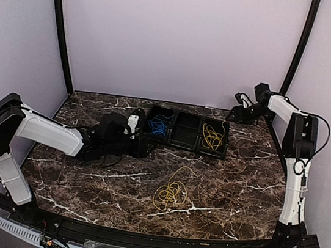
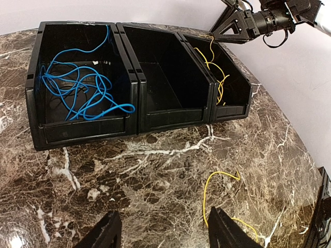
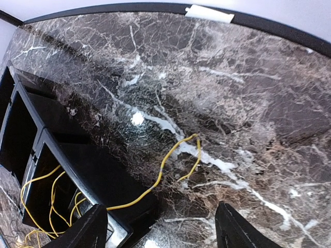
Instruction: Untangle the cables
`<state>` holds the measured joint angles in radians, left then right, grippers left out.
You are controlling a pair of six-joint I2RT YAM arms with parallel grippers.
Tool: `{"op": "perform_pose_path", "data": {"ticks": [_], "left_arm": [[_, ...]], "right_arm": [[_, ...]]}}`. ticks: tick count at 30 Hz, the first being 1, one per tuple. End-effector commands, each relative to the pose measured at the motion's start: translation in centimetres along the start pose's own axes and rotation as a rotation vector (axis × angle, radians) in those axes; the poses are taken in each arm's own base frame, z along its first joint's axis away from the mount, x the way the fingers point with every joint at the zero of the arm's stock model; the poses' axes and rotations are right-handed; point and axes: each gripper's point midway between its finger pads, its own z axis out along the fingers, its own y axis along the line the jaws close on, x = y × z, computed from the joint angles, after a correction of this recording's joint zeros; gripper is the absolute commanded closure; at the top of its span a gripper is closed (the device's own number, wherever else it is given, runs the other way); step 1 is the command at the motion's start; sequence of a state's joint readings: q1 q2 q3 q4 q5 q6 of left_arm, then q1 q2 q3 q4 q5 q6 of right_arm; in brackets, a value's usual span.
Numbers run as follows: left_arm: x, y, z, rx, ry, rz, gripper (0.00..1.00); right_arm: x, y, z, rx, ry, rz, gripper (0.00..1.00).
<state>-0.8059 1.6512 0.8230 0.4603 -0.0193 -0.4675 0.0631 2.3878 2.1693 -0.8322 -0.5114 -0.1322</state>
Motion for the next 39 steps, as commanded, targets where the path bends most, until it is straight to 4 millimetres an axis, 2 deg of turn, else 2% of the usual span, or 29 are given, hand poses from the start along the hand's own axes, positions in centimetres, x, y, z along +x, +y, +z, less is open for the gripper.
{"op": "perform_pose_path", "data": {"ticks": [1, 9, 14, 19, 22, 29, 34, 39], "left_arm": [[-0.8, 0.1, -0.2, -0.028, -0.004, 0.004, 0.41], [-0.3, 0.5, -0.4, -0.045, 0.009, -0.012, 0.41], [-0.2, 0.5, -0.4, -0.05, 0.017, -0.014, 0.41], [-0.5, 0.5, -0.4, -0.056, 0.015, -0.011, 0.41], [-0.7, 0.3, -0.1, -0.052, 0.018, -0.013, 0.41], [-0.7, 0.1, 0.2, -0.047, 0.024, -0.02, 0.41], [-0.6, 0.0, 0.2, -0.046, 0.027, -0.023, 0.41], [-0.5, 0.0, 0.3, -0.044, 0.027, -0.025, 0.41]], "right_arm": [[0.3, 1.5, 1.6, -0.128, 0.012, 0.045, 0.27], [-1.5, 3.5, 2.2, -0.315, -0.05, 0.047, 0.3], [-1.7, 4.2, 2.9, -0.404, -0.062, 0.06, 0.31], [-2.0, 4.8, 2.9, -0.463, -0.08, 0.043, 0.48], [-2.6, 5.8, 2.2, -0.516, -0.105, 0.016, 0.67], [-3.8, 6.9, 1.0, -0.573, -0.161, -0.025, 0.94], [-3.7, 7.2, 0.6, -0.588, -0.161, -0.03, 1.0], [-3.4, 8.2, -0.8, -0.595, -0.158, -0.055, 1.0]]}}
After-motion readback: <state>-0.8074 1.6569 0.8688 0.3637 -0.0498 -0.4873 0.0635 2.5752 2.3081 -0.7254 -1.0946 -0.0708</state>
